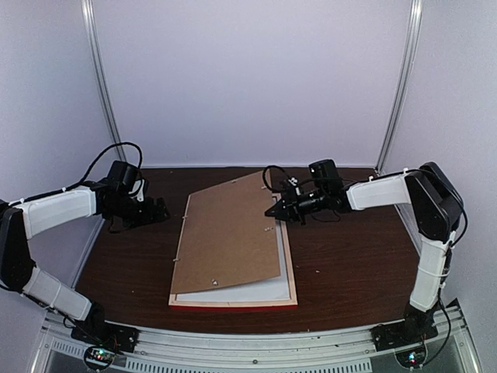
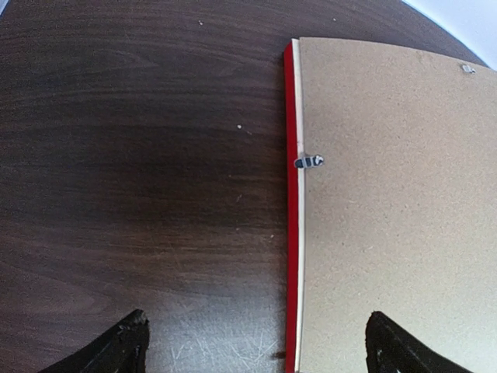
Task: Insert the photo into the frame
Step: Place the backboard on the frame body.
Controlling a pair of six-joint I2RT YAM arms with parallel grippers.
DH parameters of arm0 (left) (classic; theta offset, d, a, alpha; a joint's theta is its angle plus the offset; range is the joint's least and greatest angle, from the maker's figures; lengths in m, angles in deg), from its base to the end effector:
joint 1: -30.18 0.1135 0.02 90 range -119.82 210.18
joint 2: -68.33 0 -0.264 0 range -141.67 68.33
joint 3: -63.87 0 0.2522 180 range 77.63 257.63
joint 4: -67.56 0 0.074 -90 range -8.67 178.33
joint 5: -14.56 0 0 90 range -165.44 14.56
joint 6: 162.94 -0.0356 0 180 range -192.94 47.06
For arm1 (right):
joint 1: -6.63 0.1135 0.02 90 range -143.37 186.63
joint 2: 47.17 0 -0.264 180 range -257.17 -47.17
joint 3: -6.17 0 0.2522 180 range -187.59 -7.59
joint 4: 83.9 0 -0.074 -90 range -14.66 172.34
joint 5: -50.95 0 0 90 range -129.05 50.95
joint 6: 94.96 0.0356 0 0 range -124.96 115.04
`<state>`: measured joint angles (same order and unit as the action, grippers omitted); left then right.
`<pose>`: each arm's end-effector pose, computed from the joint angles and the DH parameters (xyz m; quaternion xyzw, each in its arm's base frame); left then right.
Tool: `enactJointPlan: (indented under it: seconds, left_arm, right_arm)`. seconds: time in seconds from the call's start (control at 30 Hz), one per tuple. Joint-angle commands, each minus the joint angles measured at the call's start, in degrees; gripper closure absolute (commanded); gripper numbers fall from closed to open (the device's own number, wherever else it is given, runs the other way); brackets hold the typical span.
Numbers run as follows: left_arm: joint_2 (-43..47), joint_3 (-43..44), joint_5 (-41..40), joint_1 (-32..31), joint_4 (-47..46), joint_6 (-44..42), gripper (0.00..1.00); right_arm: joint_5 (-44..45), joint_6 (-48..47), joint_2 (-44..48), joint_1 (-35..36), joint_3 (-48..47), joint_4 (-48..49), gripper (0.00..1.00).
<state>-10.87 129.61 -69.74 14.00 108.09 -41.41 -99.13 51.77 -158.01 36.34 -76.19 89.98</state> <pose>0.2681 -0.0815 0.2256 -0.1116 0.9434 -0.1681 0.2632 0.3418 0.2306 0.1879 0.0472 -0.7996 -0.5986 0.0103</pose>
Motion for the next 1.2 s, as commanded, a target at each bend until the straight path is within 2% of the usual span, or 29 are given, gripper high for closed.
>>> enactJointPlan:
  seconds: [0.0, 1.17]
  left_arm:
    - [-0.52, 1.37, 0.75, 0.1, -0.9, -0.63, 0.02]
    - [-1.18, 1.1, 1.78, 0.1, -1.14, -0.68, 0.02]
  right_arm:
    - [-0.83, -3.01, 3.04, -0.53, 1.21, -1.37, 1.0]
    - [-0.15, -6.24, 3.96, -1.08, 3.47, -4.65, 1.0]
